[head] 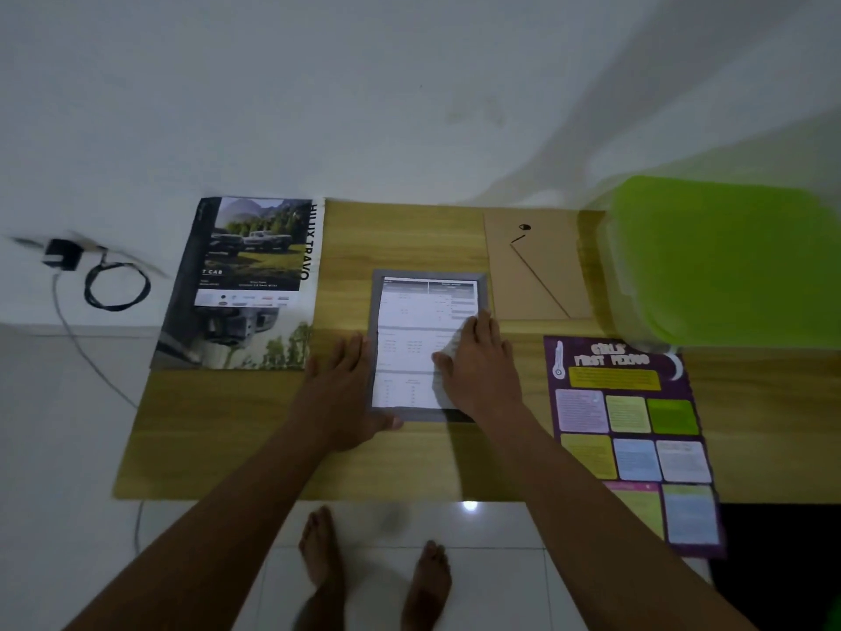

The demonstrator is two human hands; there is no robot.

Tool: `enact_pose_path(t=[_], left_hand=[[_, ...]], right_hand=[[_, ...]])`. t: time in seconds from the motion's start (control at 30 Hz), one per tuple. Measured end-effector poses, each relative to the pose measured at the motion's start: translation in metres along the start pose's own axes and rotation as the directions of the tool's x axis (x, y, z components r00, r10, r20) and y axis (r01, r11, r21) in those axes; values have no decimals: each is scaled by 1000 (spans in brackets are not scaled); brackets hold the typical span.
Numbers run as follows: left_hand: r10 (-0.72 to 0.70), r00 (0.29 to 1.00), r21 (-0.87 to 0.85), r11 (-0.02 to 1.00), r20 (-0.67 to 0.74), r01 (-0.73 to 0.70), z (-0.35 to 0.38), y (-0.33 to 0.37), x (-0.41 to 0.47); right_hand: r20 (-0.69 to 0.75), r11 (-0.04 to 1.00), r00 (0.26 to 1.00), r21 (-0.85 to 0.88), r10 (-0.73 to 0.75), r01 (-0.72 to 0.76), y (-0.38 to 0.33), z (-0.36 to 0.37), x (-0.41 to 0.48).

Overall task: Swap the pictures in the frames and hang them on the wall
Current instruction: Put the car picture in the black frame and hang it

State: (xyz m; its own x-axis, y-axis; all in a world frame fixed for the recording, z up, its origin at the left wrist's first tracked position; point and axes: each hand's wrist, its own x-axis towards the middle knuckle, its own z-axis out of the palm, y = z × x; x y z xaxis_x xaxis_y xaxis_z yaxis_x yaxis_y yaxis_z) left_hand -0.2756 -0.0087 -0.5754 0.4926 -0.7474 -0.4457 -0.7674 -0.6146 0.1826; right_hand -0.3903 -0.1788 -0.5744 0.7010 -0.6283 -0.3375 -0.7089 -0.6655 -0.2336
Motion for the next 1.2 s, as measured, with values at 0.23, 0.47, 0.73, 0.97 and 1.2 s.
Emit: enact_pose_path(t=[0.23,0.47,0.73,0.97,1.2], left_hand=[[-6,1000,-11,1000,-14,5,2,2,0],[32,996,32,999,-83,-29,-1,1,4],[43,999,24,999,0,-43,-9,4,9],[4,1000,28,1000,-23,-4,-9,7,9],[-65,994,-54,997,-89,60,-6,15,10]], right_hand=[[-9,997,1000,82,11,-10,-3,6,0],[-39,997,998,67,46,-44,1,5,-3],[-12,992,1000,120,28,-27,1,7,2],[-163,965,987,260,-6,48,-6,-2,0],[-186,652,970,757,156,40,-13,-21,-7]])
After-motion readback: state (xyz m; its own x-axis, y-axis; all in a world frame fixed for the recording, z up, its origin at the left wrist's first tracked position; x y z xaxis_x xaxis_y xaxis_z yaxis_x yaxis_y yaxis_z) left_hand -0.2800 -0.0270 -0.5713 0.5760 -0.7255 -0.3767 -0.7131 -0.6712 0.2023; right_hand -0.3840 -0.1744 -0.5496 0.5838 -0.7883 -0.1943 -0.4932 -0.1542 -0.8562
